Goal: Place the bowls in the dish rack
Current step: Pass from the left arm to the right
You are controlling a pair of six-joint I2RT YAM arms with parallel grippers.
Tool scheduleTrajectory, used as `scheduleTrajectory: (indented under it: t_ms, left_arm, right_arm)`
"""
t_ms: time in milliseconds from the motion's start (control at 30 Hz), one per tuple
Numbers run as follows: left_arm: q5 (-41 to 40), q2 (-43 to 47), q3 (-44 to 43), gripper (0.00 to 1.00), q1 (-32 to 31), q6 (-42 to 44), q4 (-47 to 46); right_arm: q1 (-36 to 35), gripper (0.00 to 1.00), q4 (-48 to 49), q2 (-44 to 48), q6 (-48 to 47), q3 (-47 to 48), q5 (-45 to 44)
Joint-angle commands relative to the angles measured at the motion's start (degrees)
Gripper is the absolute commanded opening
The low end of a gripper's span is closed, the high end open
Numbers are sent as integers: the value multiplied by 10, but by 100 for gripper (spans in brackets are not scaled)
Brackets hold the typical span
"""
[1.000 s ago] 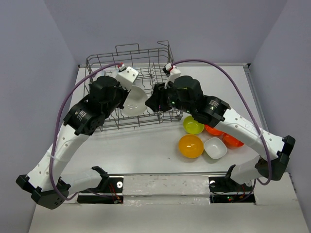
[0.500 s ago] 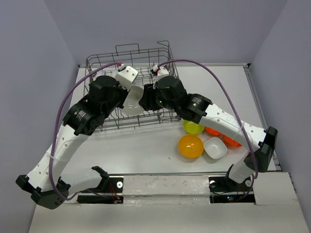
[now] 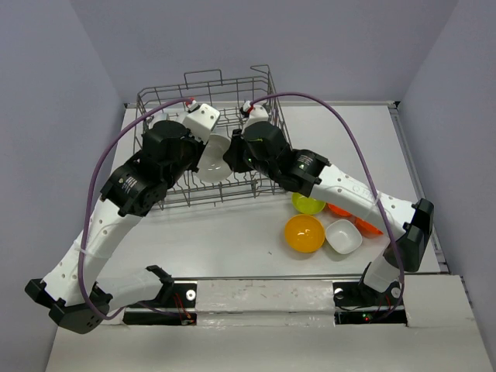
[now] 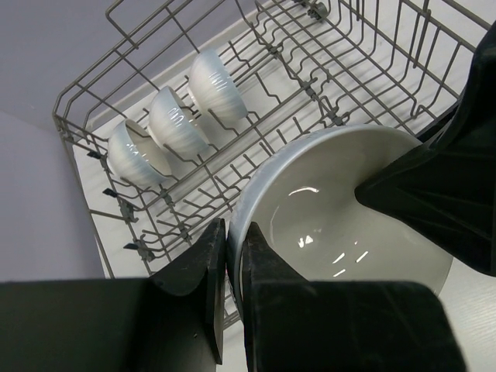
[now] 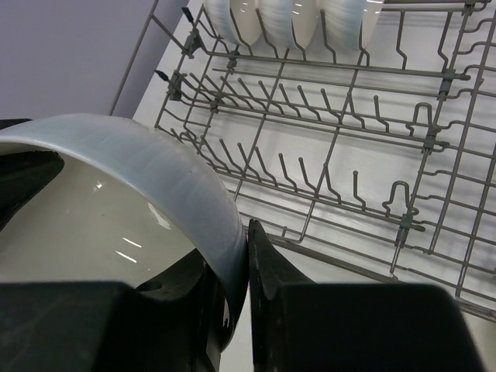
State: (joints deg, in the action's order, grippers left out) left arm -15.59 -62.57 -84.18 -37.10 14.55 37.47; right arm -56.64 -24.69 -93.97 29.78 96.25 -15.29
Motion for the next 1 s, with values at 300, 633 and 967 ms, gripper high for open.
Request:
scheduleTrajectory:
  t_ms: [300, 633, 967]
  left_arm:
    - [0, -1, -18, 4, 4, -3, -38]
    - [-10, -9, -15, 10, 5, -6, -38]
    - [-15, -18, -12, 16, 4, -6, -41]
  right_arm:
    - [-16, 1, 40, -1, -52, 68, -68]
    - [-27, 1, 93, -3, -94, 82, -135]
    - [-32, 1, 146, -3, -116, 97, -156]
